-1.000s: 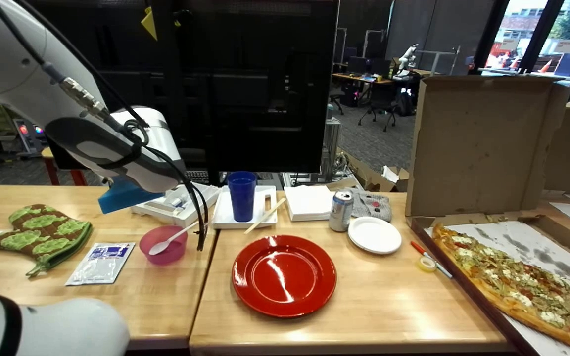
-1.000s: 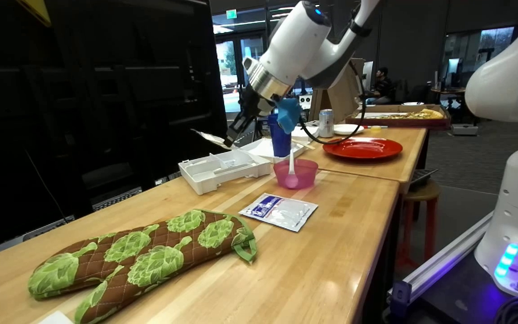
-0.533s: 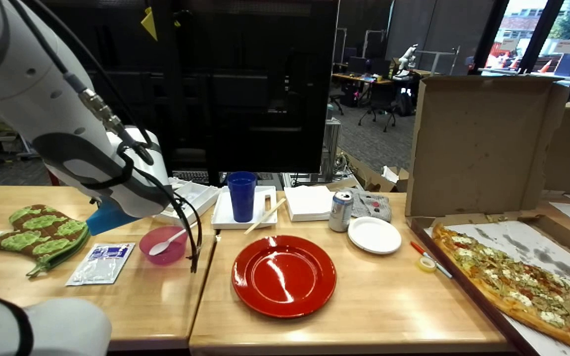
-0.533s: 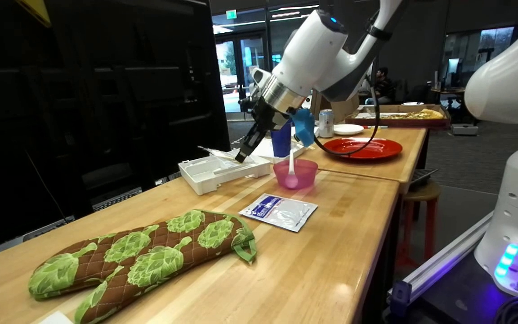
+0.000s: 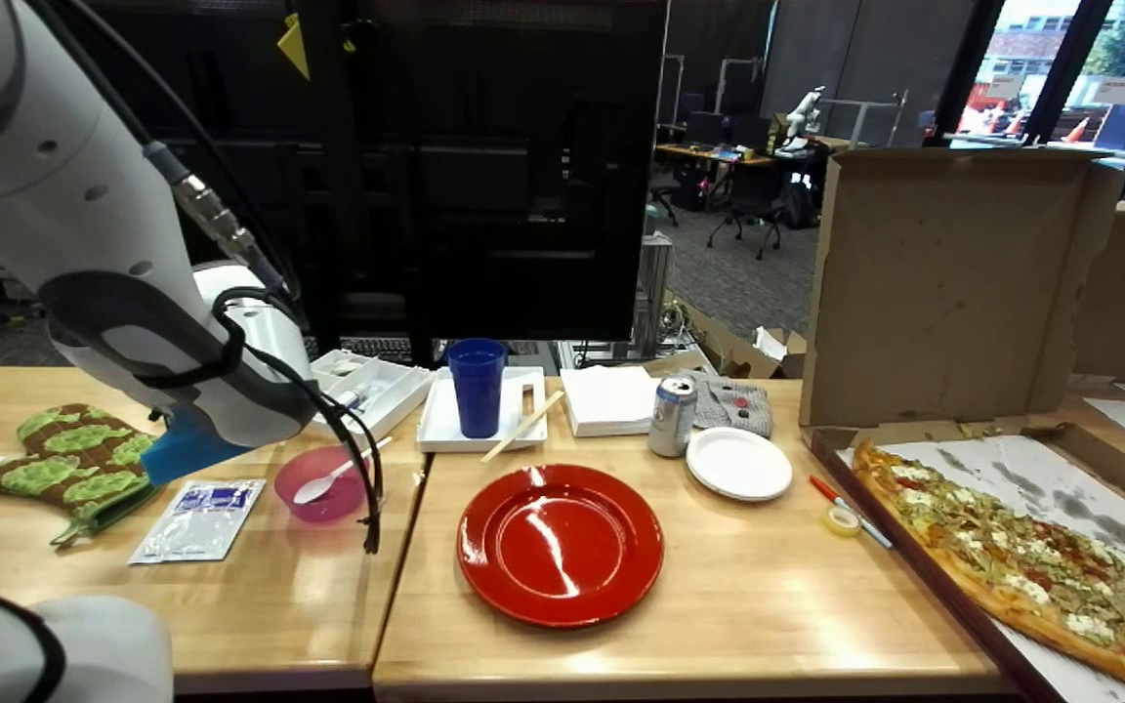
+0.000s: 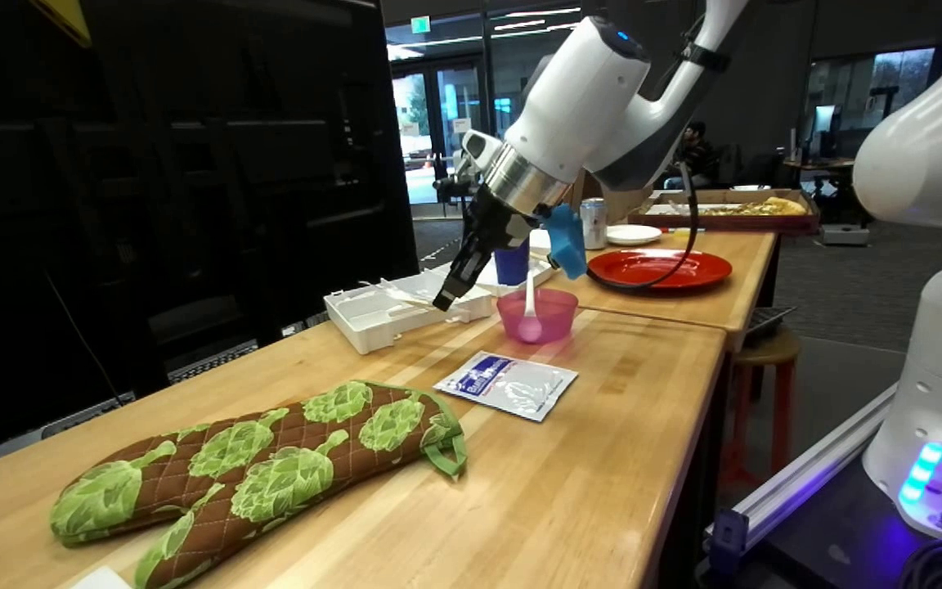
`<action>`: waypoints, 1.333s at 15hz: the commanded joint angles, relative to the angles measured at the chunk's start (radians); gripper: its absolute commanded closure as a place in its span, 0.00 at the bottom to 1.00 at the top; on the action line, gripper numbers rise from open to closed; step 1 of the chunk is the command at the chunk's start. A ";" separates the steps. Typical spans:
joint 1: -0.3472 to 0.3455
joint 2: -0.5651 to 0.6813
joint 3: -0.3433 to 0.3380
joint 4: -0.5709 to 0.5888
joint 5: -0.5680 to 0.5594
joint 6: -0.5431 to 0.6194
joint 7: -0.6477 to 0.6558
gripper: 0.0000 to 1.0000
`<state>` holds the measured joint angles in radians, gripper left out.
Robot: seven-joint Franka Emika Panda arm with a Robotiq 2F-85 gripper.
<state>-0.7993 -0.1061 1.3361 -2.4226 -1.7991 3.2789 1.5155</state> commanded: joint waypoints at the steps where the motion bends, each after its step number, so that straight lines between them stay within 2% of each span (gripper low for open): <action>1: 0.109 -0.035 -0.080 -0.005 -0.096 -0.002 0.135 0.99; 6: 0.272 -0.023 -0.175 -0.036 -0.257 -0.064 0.345 0.99; 10: 0.420 -0.023 -0.233 -0.091 -0.450 -0.151 0.600 0.99; 13: 0.514 -0.033 -0.251 -0.157 -0.591 -0.225 0.798 0.99; 14: 0.538 -0.032 -0.256 -0.178 -0.633 -0.250 0.855 0.72; 15: 0.561 -0.039 -0.259 -0.197 -0.670 -0.275 0.911 0.72; 20: 0.666 -0.112 -0.304 -0.260 -0.806 -0.353 1.129 0.45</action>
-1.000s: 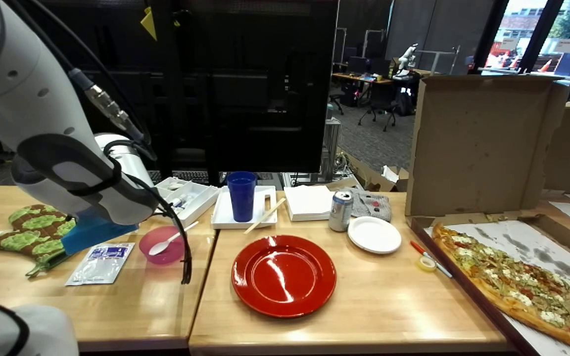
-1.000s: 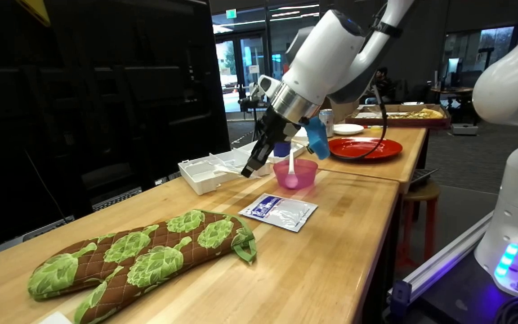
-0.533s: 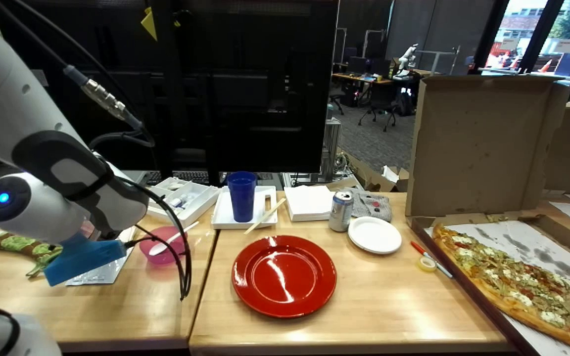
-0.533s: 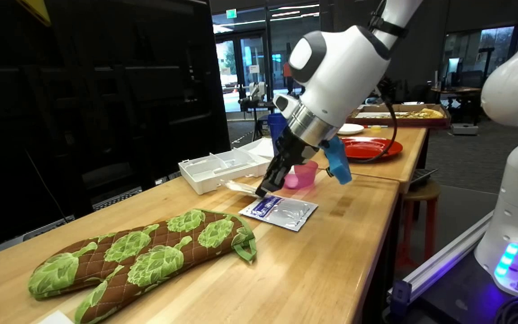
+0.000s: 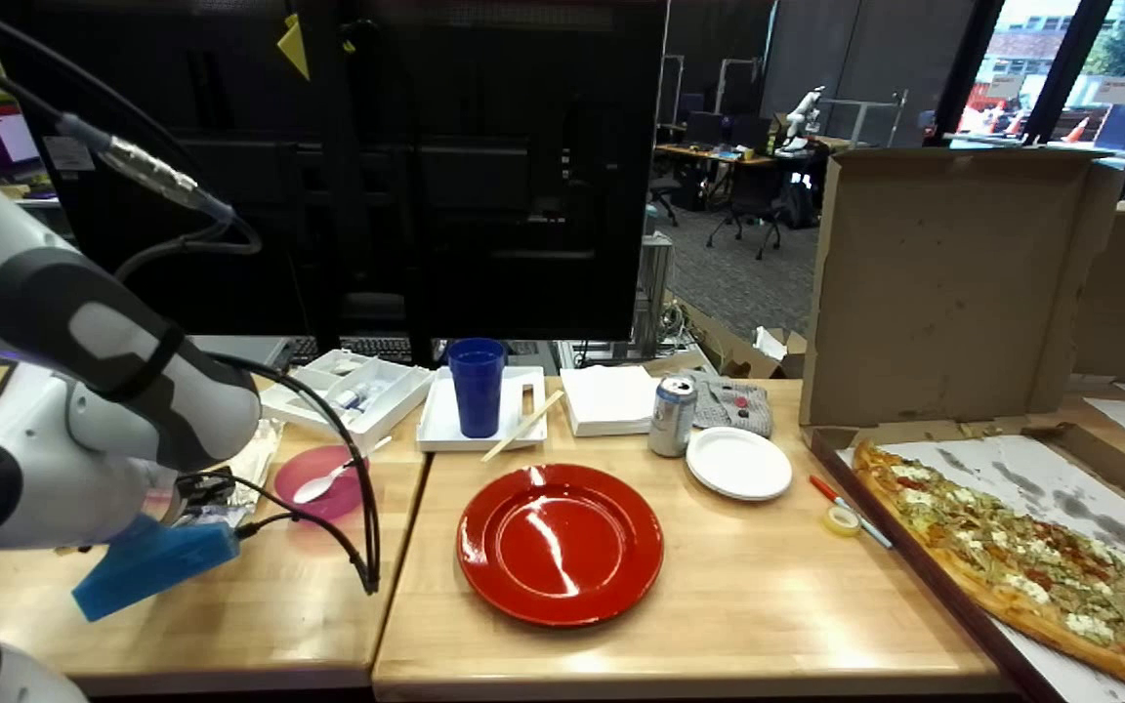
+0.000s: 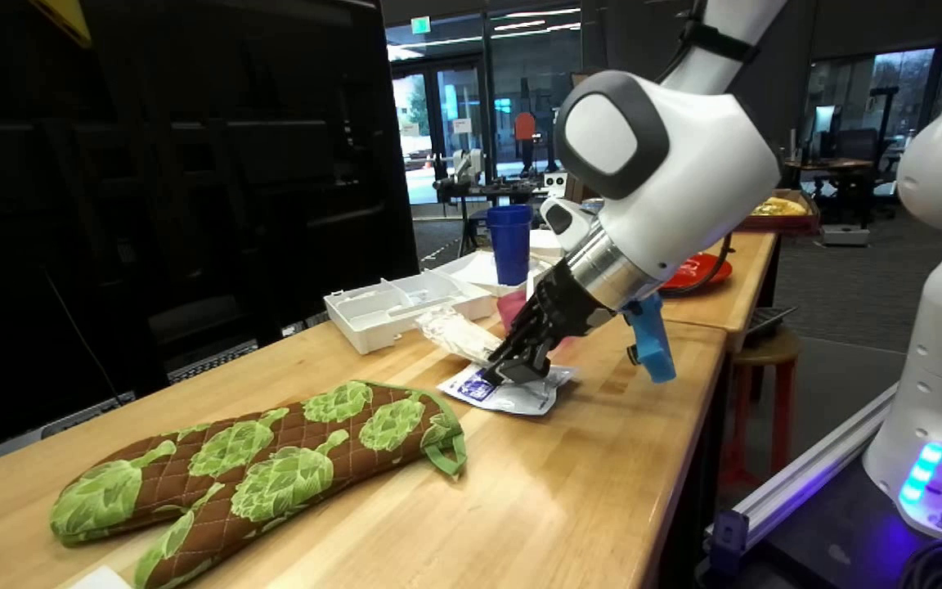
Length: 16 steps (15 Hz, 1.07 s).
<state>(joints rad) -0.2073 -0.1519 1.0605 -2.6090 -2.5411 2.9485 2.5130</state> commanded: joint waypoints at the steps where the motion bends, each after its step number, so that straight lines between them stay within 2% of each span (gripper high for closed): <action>1: 0.096 -0.081 -0.041 -0.086 -0.086 -0.032 0.169 0.38; 2: 0.120 -0.093 -0.056 -0.097 -0.098 -0.042 0.194 0.32; 3: 0.166 -0.060 -0.107 -0.098 -0.037 -0.069 0.107 0.27; 6: 0.267 -0.084 -0.190 -0.122 -0.015 -0.083 0.091 0.05; 7: 0.303 -0.091 -0.224 -0.126 -0.014 -0.082 0.091 0.01; 13: 0.479 -0.193 -0.426 -0.140 -0.017 -0.023 0.087 0.00; 16: 0.534 -0.275 -0.520 -0.140 -0.038 0.041 0.089 0.00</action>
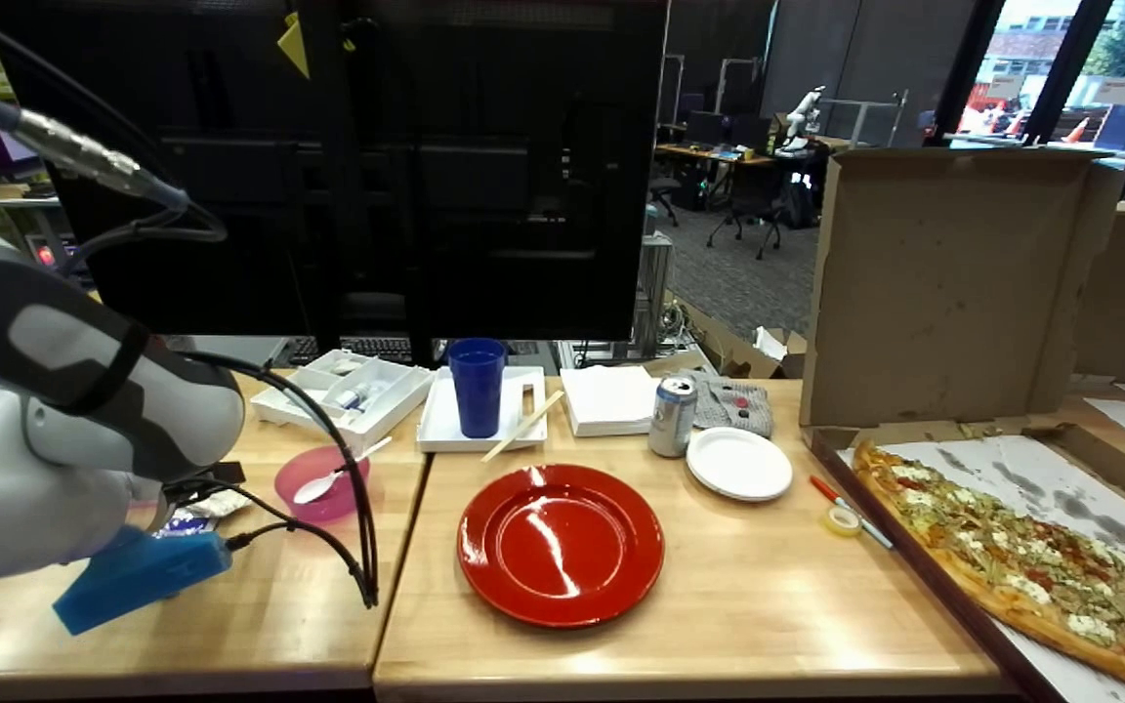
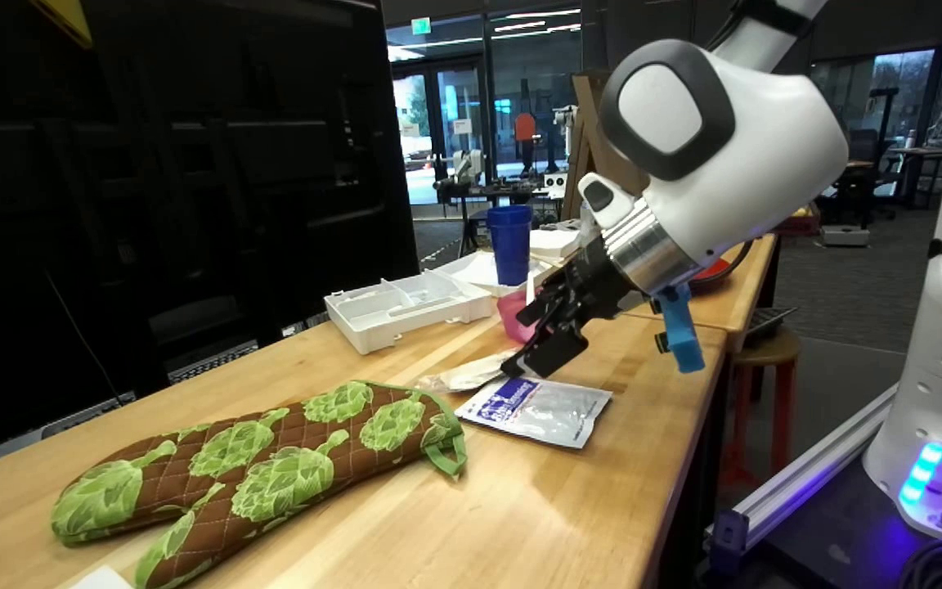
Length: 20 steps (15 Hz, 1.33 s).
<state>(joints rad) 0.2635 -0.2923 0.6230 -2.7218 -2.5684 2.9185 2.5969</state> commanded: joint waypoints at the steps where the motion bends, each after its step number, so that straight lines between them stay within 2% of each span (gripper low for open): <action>1: 0.063 -0.161 -0.107 -0.019 -0.034 0.101 0.013 0.00; 3: 0.079 -0.208 -0.160 -0.007 -0.065 0.152 0.014 0.00; 5: 0.094 -0.258 -0.215 0.002 -0.035 0.200 -0.045 0.00; 6: 0.170 -0.274 -0.339 -0.009 0.059 0.206 -0.201 0.00; 7: 0.100 -0.299 -0.277 0.016 -0.054 0.245 -0.070 0.00; 8: 0.114 -0.320 -0.319 0.022 -0.045 0.266 -0.108 0.00; 9: 0.170 -0.332 -0.437 0.007 0.076 0.272 -0.299 0.00; 11: 0.144 -0.353 -0.517 0.019 0.147 0.304 -0.437 0.00; 16: 0.031 -0.332 -0.675 0.036 0.444 0.368 -0.856 0.00; 17: 0.008 -0.304 -0.670 0.074 0.368 0.385 -0.763 0.00; 18: -0.006 -0.289 -0.687 0.083 0.395 0.387 -0.797 0.00; 19: -0.022 -0.285 -0.723 0.062 0.549 0.383 -0.966 0.00; 20: -0.042 -0.268 -0.729 0.070 0.603 0.378 -1.001 0.00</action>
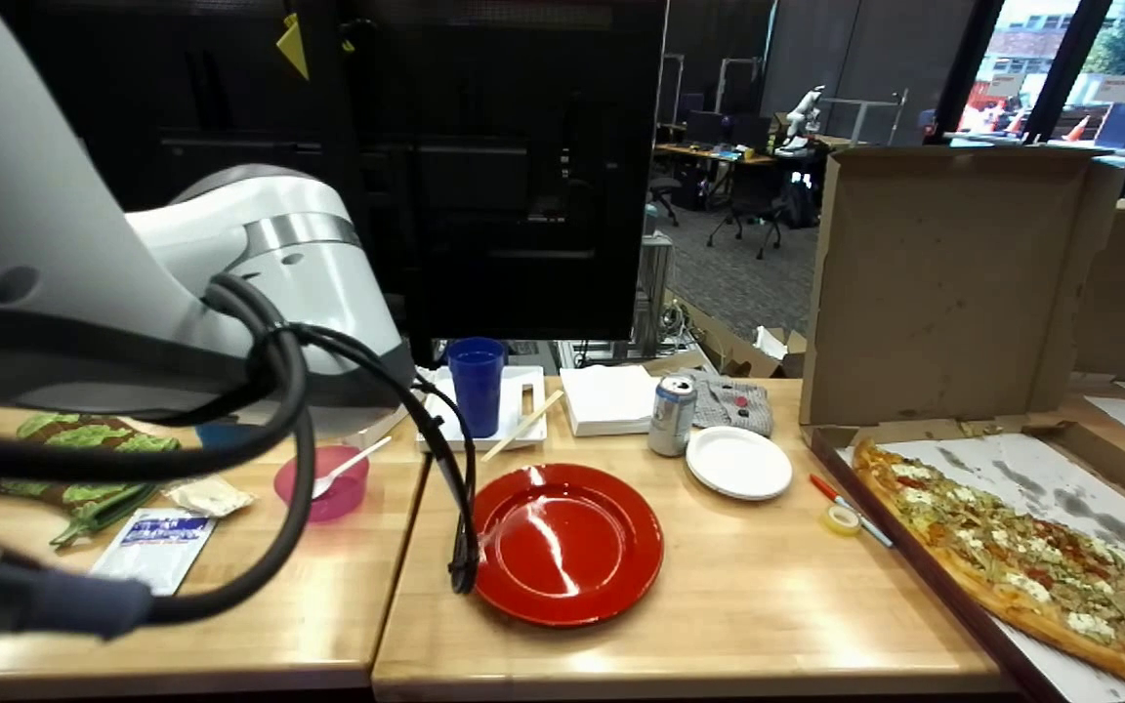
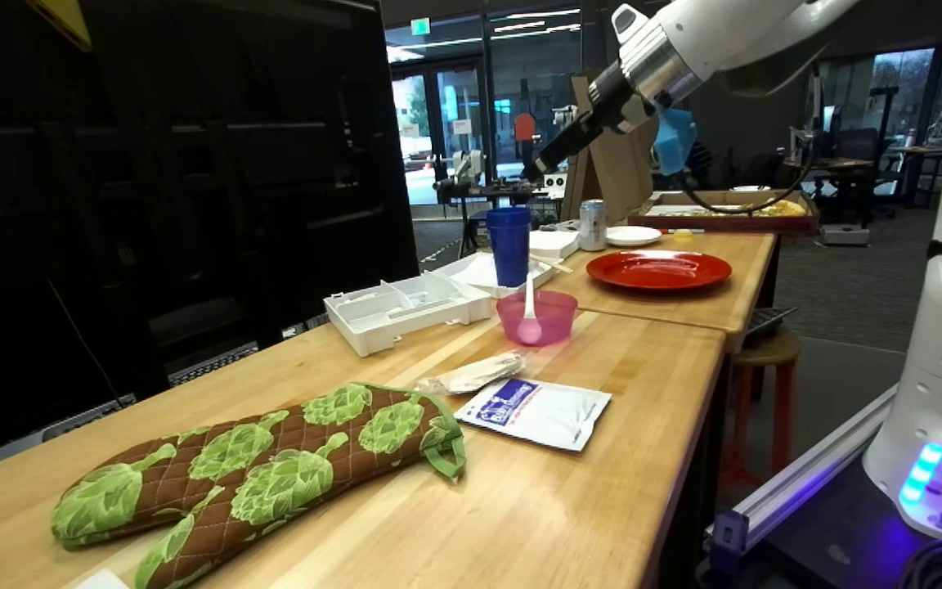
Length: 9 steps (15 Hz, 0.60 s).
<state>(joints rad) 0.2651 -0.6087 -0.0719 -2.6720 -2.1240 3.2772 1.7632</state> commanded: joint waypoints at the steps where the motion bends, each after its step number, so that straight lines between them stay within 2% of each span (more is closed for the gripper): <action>1: -0.063 0.074 -0.025 0.054 0.101 0.022 -0.082 0.00; 4: -0.072 0.123 -0.062 0.089 0.156 0.035 -0.101 0.00; 6: -0.023 0.166 -0.115 0.139 0.177 0.088 -0.094 0.00; 7: -0.058 0.114 -0.077 0.080 0.163 0.036 -0.105 0.00; 9: -0.040 0.146 -0.101 0.115 0.171 0.065 -0.104 0.00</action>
<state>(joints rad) 0.2255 -0.4626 -0.1734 -2.5566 -1.9534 3.3420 1.6587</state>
